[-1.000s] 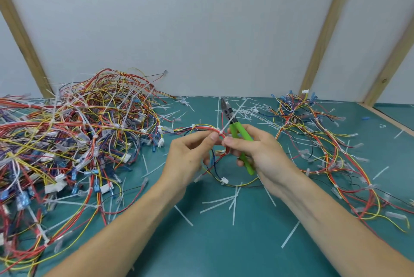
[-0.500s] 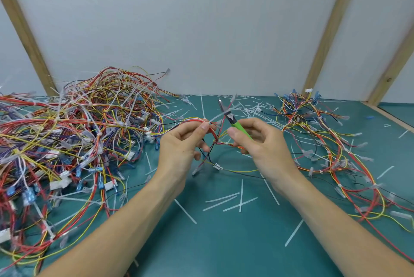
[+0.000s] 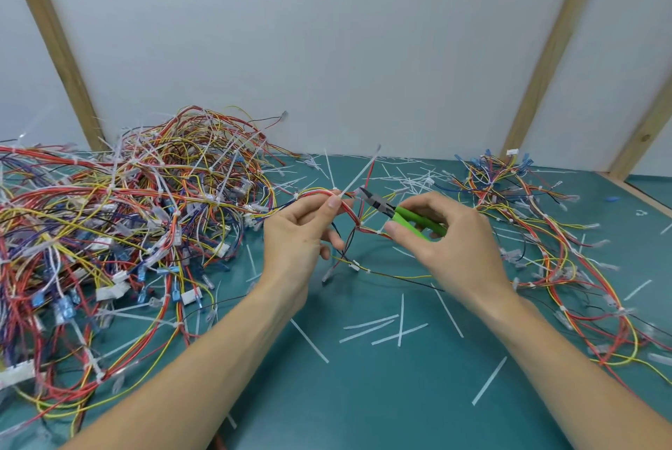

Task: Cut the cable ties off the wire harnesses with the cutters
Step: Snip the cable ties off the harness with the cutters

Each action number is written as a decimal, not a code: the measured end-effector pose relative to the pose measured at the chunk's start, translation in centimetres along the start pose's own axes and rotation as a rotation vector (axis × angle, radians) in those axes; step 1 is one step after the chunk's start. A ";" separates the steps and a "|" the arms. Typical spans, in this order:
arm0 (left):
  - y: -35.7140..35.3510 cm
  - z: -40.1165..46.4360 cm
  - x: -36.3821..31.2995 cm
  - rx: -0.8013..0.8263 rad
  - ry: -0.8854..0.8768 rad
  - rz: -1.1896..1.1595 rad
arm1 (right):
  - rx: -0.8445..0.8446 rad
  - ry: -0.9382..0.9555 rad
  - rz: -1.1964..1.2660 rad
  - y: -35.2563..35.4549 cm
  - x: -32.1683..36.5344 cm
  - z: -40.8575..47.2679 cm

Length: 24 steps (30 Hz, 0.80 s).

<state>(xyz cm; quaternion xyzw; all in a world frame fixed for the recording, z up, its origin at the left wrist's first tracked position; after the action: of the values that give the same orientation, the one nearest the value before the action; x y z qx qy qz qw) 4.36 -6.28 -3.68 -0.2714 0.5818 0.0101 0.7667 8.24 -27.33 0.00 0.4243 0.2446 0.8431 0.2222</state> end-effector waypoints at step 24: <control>-1.2 -0.4 0.2 0.141 -0.073 0.080 | 0.001 0.086 -0.031 0.1 1.4 -0.2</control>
<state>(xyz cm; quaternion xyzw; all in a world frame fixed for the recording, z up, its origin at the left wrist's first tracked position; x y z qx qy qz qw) 4.49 -7.49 -3.48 -0.1928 0.5632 0.0098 0.8034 7.31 -26.63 0.84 0.3838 0.2612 0.8568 0.2242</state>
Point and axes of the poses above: each hand's wrist, its own z-axis towards the middle knuckle, its own y-axis out of the back of the hand, x = y × z, the point moved 8 cm from there along z, towards the middle knuckle, and after that the axes turned 8 degrees about -z, right-handed, at the moved point
